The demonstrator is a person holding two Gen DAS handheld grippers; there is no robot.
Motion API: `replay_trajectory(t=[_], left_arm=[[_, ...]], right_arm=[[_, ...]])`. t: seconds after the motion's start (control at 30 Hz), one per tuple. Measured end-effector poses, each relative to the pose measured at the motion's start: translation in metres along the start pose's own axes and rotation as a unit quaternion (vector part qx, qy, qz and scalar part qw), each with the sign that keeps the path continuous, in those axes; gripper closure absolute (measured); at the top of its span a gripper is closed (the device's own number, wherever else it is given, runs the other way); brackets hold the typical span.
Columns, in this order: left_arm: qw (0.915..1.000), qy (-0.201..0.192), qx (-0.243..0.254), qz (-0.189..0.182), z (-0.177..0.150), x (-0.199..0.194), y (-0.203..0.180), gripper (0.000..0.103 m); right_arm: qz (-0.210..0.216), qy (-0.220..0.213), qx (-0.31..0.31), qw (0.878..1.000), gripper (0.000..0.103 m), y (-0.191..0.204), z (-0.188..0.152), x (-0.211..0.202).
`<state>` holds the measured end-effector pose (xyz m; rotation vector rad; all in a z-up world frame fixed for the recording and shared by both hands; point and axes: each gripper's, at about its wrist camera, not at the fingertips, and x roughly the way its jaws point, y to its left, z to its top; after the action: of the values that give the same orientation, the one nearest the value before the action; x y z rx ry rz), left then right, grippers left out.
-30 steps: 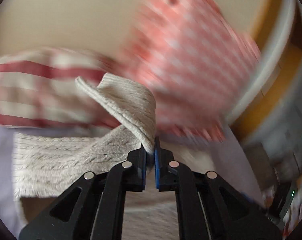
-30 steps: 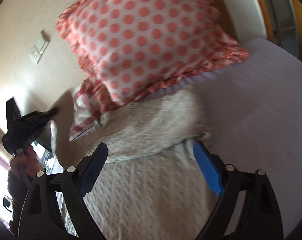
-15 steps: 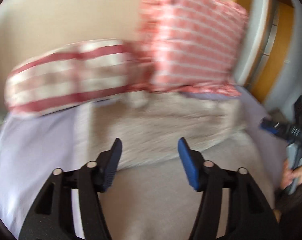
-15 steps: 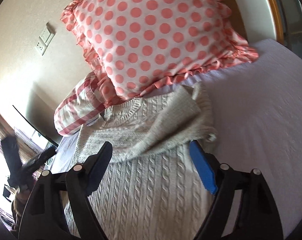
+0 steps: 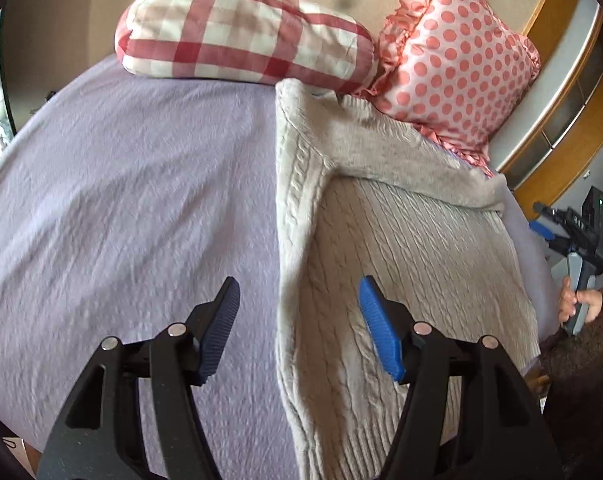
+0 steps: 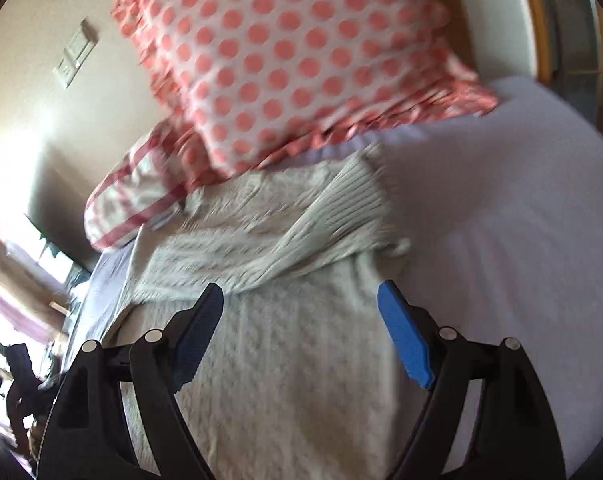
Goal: Fold small clothes
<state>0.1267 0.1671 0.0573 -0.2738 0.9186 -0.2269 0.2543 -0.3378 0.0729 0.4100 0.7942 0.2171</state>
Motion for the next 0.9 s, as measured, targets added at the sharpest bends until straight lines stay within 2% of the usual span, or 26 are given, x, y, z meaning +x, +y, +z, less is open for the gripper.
replay_trajectory(t=[0.07, 0.17, 0.27, 0.3, 0.37, 0.4, 0.5, 0.53, 0.6, 0.63, 0.67, 0.7, 0.73, 0.8, 0.83, 0.9], left_arm=[[1.0000, -0.003, 0.004, -0.007, -0.002, 0.001, -0.004, 0.041], [0.9996, -0.006, 0.024, -0.009, -0.004, -0.001, -0.019, 0.038], [0.9984, -0.011, 0.056, 0.006, -0.010, -0.005, -0.031, 0.034], [0.9981, -0.011, 0.060, 0.007, -0.012, -0.006, -0.032, 0.034], [0.9981, -0.008, 0.060, 0.008, -0.014, -0.007, -0.031, 0.033], [0.9983, -0.008, 0.057, 0.009, -0.014, -0.007, -0.029, 0.032], [0.9988, -0.008, 0.048, 0.010, -0.013, -0.007, -0.024, 0.032], [0.9988, -0.008, 0.046, 0.010, -0.013, -0.006, -0.023, 0.032], [0.9990, -0.003, 0.043, 0.008, -0.012, -0.002, -0.021, 0.032], [0.9991, -0.002, 0.042, 0.008, -0.012, 0.000, -0.021, 0.032], [0.9991, 0.000, 0.043, 0.006, -0.012, 0.003, -0.022, 0.032], [0.9990, 0.001, 0.044, 0.005, -0.012, 0.003, -0.024, 0.032], [0.9990, 0.001, 0.045, 0.004, -0.013, 0.004, -0.025, 0.032], [0.9989, 0.002, 0.048, -0.001, -0.015, 0.004, -0.029, 0.032], [0.9988, 0.002, 0.048, -0.002, -0.016, 0.004, -0.031, 0.032], [0.9988, 0.003, 0.049, 0.000, -0.018, 0.002, -0.032, 0.032]], right_arm=[[0.000, -0.015, 0.003, 1.000, 0.022, -0.003, 0.013, 0.002], [-0.038, -0.025, -0.007, 0.999, 0.027, -0.006, 0.035, 0.021], [-0.062, -0.002, -0.003, 0.998, 0.029, -0.012, 0.053, 0.056], [-0.064, 0.011, 0.001, 0.998, 0.034, -0.015, 0.056, 0.069], [-0.061, 0.046, 0.007, 0.997, 0.086, -0.022, 0.060, 0.094], [-0.063, 0.050, 0.010, 0.997, 0.090, -0.024, 0.060, 0.097], [-0.046, 0.014, 0.015, 0.999, 0.090, -0.024, 0.056, 0.078], [-0.063, 0.004, 0.004, 0.998, 0.088, -0.023, 0.055, 0.071], [-0.125, -0.006, -0.021, 0.992, 0.079, -0.017, 0.053, 0.062], [-0.150, -0.014, -0.035, 0.988, 0.062, -0.014, 0.053, 0.057], [-0.148, -0.027, -0.046, 0.988, 0.041, -0.010, 0.050, 0.049], [-0.130, -0.035, -0.051, 0.990, 0.036, -0.006, 0.048, 0.045], [-0.106, -0.042, -0.059, 0.992, 0.034, -0.002, 0.045, 0.040], [-0.076, -0.028, -0.074, 0.994, 0.034, 0.005, 0.040, 0.044], [-0.063, -0.004, -0.074, 0.995, 0.034, 0.006, 0.038, 0.054], [-0.071, 0.060, -0.051, 0.994, 0.035, -0.005, 0.036, 0.084]])
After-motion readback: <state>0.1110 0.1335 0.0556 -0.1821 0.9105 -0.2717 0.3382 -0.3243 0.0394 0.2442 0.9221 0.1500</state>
